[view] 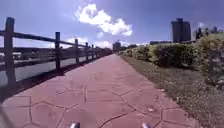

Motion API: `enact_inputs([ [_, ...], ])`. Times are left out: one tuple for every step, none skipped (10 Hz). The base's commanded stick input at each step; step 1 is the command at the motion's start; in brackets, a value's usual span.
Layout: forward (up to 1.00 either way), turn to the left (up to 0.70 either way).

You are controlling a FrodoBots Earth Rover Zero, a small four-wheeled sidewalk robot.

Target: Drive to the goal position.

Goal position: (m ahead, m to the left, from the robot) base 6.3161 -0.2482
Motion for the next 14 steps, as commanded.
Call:
enact_inputs([
  [0.85, 0.00],
  [0.85, 0.00],
  [0.85, 0.00],
  [0.85, 0.00],
  [0.85, 0.00],
  [0.85, -0.17],
  [0.85, -0.34],
  [0.85, -0.07],
  [0.85, 0.00],
  [0.85, 0.00],
  [0.85, 0.00],
  [0.85, 0.00],
  [0.85, 0.00],
  [0.85, 0.00],
])
